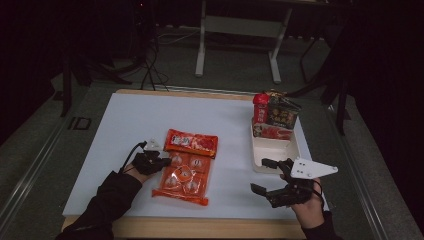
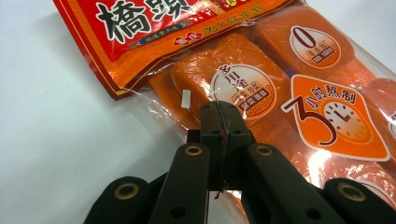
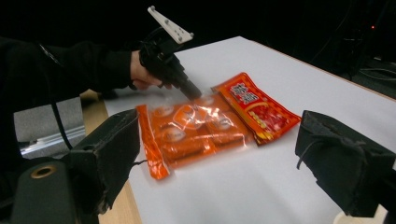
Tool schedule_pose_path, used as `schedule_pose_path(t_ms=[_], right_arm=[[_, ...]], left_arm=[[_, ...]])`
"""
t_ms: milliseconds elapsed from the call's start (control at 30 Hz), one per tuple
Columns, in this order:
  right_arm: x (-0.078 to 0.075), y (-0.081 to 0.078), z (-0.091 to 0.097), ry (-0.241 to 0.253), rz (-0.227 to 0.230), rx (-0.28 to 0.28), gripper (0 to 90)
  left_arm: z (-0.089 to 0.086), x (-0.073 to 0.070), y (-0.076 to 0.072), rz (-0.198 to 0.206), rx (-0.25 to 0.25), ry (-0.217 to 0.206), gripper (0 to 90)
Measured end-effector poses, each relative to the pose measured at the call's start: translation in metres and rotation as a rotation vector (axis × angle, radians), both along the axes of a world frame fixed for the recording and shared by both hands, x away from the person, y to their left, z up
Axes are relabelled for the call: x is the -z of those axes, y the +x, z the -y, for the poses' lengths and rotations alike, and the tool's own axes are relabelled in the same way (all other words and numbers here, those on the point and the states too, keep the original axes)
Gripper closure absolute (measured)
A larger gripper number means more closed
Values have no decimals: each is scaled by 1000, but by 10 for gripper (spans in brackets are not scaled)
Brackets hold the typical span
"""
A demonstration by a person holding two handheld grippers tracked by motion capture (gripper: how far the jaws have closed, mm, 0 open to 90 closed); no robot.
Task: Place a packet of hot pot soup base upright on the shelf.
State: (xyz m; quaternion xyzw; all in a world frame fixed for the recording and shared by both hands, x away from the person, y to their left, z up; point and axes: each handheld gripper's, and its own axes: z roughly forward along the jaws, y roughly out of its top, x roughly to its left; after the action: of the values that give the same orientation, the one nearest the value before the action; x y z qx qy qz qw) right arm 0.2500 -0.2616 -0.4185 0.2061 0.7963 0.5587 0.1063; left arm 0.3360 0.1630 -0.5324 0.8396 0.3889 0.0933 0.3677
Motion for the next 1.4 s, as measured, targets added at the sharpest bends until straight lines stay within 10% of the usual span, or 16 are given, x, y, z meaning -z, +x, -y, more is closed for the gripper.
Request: schedule_pose_path(t_ms=[800,1400], right_arm=[[-3,-2,3,8,12,9,136],[-2,-2,1,22,-1,6,152]], left_arm=[[-10,2,-29,-41,69,-11,900],[23,4,-32,-26,92,-38,900]])
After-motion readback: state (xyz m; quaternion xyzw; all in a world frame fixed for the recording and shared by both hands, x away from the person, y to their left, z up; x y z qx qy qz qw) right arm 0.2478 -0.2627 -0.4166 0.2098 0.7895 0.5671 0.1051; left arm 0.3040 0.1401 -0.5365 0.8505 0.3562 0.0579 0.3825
